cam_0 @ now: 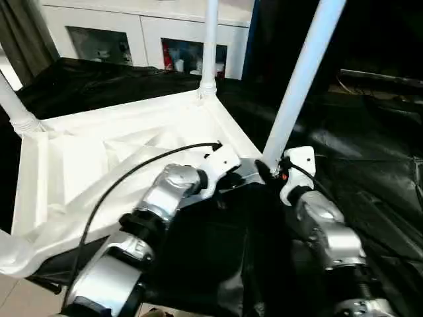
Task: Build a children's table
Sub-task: Rotate leg to tighten
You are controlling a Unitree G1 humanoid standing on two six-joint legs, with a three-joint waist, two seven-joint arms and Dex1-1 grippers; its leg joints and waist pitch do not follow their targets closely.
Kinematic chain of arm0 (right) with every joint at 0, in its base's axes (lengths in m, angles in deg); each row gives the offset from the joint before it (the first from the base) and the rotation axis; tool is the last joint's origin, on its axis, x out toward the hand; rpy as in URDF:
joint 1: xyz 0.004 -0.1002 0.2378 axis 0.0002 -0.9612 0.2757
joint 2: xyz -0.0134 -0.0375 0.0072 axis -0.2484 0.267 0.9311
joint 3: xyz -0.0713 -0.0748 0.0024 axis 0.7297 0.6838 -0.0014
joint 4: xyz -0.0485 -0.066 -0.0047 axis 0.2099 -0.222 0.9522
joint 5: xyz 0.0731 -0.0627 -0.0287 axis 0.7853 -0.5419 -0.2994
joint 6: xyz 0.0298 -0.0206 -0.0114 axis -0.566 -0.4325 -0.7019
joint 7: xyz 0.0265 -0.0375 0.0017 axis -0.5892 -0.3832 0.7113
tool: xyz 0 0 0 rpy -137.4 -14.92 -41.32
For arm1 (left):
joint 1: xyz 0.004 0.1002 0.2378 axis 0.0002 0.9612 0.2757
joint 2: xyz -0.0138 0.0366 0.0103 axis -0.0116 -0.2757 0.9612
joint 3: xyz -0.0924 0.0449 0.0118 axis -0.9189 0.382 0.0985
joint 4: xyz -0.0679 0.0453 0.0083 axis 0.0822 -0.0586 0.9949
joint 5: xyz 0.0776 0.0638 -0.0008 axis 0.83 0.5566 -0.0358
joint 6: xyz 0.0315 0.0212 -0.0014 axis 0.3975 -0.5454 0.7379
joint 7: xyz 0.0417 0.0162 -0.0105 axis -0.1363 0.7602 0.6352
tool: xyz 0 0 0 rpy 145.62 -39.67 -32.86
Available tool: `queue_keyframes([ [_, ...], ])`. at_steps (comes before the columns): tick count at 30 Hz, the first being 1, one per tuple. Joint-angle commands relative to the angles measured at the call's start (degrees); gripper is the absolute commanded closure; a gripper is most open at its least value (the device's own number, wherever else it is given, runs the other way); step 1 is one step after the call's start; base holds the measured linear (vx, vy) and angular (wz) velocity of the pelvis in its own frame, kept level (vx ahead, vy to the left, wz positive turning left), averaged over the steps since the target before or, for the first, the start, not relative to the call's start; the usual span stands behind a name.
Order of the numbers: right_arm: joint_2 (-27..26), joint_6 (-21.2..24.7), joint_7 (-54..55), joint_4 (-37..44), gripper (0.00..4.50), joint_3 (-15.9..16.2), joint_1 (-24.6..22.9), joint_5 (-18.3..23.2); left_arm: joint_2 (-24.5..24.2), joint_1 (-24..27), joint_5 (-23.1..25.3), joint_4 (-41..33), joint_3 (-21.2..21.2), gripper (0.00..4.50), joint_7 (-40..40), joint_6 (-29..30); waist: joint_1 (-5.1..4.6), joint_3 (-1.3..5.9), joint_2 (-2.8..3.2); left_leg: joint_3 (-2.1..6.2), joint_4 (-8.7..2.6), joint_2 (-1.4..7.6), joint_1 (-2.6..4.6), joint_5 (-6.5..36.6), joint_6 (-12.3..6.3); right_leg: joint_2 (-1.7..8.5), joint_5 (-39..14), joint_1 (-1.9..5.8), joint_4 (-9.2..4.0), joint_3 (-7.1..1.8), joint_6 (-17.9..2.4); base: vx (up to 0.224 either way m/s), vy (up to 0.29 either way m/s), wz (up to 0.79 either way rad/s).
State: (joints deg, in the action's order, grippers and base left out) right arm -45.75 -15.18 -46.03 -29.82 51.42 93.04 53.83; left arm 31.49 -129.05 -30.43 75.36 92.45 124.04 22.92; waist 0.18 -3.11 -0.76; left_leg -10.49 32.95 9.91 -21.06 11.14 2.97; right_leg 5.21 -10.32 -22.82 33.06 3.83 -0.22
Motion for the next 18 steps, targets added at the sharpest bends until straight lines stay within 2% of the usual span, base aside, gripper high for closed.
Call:
queue_keyframes([
  [1,1.37,2.03,-7.64,0.6,1.55,3.53,-1.43,1.82,-1.04,2.07,-1.41,-1.1,1.48,4.5,5.88,-3.69,0.21,2.42,-0.63,1.15,-4.23,3.09,-0.02,15.17,-4.79,3.73,-22.1,2.09,-5.15,-2.76,-9.24,0.0,0.0,0.0],
  [3,3.89,2.13,-12.25,2.21,1.55,3.66,-1.85,3.29,-2.86,3.59,-3.19,-3.65,2.06,4.5,11.74,-3.57,0.46,2.57,-0.65,1.17,-4.17,3.22,-0.2,13.07,-5.45,3.72,-19.41,2.45,-4.71,-2.69,-10.11,0.0,0.0,0.0],
  [4,4.65,2.22,-13.54,2.7,1.55,3.31,-1.86,3.93,-3.68,4.18,-3.74,-4.71,2.37,4.5,13.88,-3.18,0.39,2.78,-0.35,1.12,-4.12,3.43,-0.04,12.0,-5.79,3.75,-16.76,2.44,-4.35,-2.73,-11.38,0.0,0.0,0.0],
  [6,6.34,2.43,-16.99,3.66,1.55,2.66,-1.74,5.27,-5.38,5.07,-4.68,-6.31,3.09,4.5,17.85,-1.86,0.29,3.14,-0.63,0.95,-3.78,3.37,-0.13,9.48,-6.51,3.56,-12.28,2.61,-3.73,-2.62,-13.0,0.0,0.0,0.0],
  [7,7.45,2.79,-19.24,4.31,1.55,2.81,-1.81,6.07,-6.4,5.48,-4.93,-7.11,3.76,4.5,19.76,-1.44,0.42,3.22,-0.34,1.0,-3.69,3.47,0.0,7.83,-7.01,3.61,-9.38,2.75,-3.24,-2.59,-14.26,0.051,-0.005,-0.01],
  [8,8.94,3.26,-22.36,5.36,1.55,3.4,-2.12,7.02,-7.24,5.81,-5.12,-7.76,4.19,4.5,21.14,-1.04,0.4,3.37,-0.3,0.99,-3.57,3.44,-0.1,6.58,-7.43,3.53,-7.31,2.97,-2.93,-2.55,-14.87,0.086,0.001,0.0],
  [10,10.29,3.59,-25.09,6.26,1.55,4.06,-2.42,7.76,-7.68,6.0,-5.28,-8.04,4.22,4.5,21.8,-0.89,0.45,3.58,-0.17,0.76,-3.03,3.42,0.23,2.73,-9.76,3.27,1.44,2.83,-1.96,-2.57,-17.53,0.062,0.01,0.01],
  [11,11.62,3.92,-27.85,7.05,1.55,4.96,-2.76,8.23,-7.98,6.08,-5.13,-7.79,4.0,4.5,22.16,-1.59,0.57,3.84,-0.37,0.67,-2.89,3.49,0.45,2.21,-10.25,3.33,2.72,2.87,-1.83,-2.59,-18.03,0.0,0.0,0.0],
  [12,12.94,3.75,-30.12,7.51,1.55,6.07,-3.06,8.01,-8.34,6.13,-5.02,-7.63,3.92,4.5,22.73,-1.98,0.79,3.73,-0.34,0.65,-2.82,3.46,0.43,1.61,-11.12,3.35,3.52,2.93,-1.72,-2.56,-18.59,0.0,0.0,0.0],
  [14,13.34,3.59,-30.7,7.54,1.55,6.45,-3.12,7.82,-8.47,6.15,-5.03,-7.72,3.92,4.5,22.91,-2.02,1.17,3.66,-0.35,0.58,-2.84,3.57,0.44,2.19,-11.27,3.54,1.96,3.02,-1.81,-2.58,-18.37,0.0,0.0,0.0],
  [15,14.45,2.71,-32.42,6.91,1.55,7.72,-3.05,6.57,-9.04,6.17,-5.32,-8.32,3.97,4.5,24.08,-1.56,1.49,3.66,-0.51,0.57,-2.93,3.66,0.56,3.75,-10.14,3.64,-1.54,3.01,-2.07,-2.56,-17.87,0.0,0.0,0.0],
  [17,14.51,2.65,-32.63,6.57,1.55,7.84,-2.89,6.28,-9.17,6.11,-5.3,-8.44,3.93,4.5,24.11,-1.57,1.62,3.5,-0.48,0.47,-3.06,3.68,0.63,5.19,-9.17,3.62,-4.01,2.93,-2.35,-2.63,-17.37,0.0,0.0,0.0],
  [18,14.51,2.42,-32.6,6.07,1.55,8.01,-2.46,6.04,-9.45,6.12,-5.52,-8.78,4.01,4.5,24.23,-1.3,1.69,3.37,-0.47,0.44,-3.21,3.71,0.65,7.13,-7.62,3.59,-6.98,2.82,-2.6,-2.68,-16.66,0.0,0.0,0.0],
])
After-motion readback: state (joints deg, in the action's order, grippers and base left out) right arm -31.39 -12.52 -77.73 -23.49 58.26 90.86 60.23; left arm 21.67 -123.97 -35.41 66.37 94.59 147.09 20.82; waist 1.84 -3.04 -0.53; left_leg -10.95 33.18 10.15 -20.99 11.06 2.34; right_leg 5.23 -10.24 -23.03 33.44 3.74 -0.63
